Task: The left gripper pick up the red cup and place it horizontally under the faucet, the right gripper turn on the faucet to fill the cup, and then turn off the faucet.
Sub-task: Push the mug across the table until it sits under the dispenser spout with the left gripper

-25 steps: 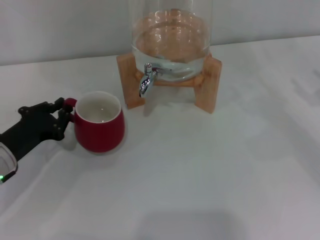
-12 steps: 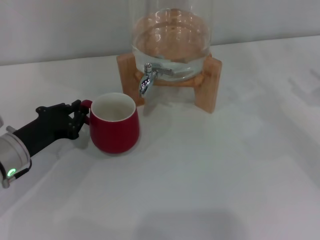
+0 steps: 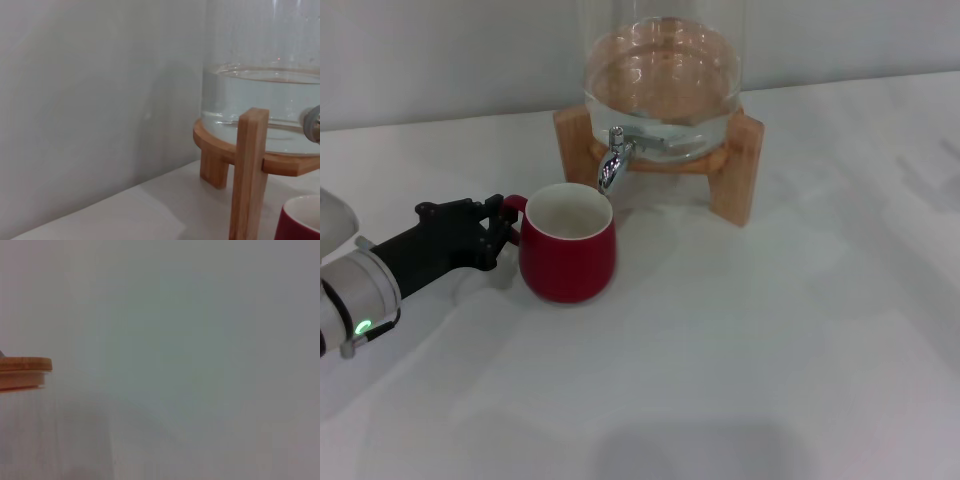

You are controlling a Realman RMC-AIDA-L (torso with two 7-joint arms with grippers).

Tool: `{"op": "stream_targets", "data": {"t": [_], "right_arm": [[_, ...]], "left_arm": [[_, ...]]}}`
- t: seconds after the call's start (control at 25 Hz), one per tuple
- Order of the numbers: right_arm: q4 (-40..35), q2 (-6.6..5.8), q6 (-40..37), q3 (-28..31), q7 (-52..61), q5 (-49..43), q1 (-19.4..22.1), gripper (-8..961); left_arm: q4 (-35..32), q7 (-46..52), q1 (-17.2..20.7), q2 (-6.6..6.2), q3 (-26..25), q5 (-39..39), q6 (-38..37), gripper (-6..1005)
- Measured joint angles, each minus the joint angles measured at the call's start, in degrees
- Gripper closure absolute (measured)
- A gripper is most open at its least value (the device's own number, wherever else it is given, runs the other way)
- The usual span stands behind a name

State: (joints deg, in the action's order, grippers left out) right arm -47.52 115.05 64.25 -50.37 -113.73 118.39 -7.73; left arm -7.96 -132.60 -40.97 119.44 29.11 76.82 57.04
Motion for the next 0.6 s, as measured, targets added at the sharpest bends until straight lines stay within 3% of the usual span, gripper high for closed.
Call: {"op": "stream_targets", "data": {"t": [0.6], "right_arm": [[0.1, 0.09, 0.4, 0.0, 0.0, 0.0, -0.1, 157]], "left_arm": [[0.1, 4.2, -2.6, 0.17, 5.5, 0.0, -2.1, 840]]}}
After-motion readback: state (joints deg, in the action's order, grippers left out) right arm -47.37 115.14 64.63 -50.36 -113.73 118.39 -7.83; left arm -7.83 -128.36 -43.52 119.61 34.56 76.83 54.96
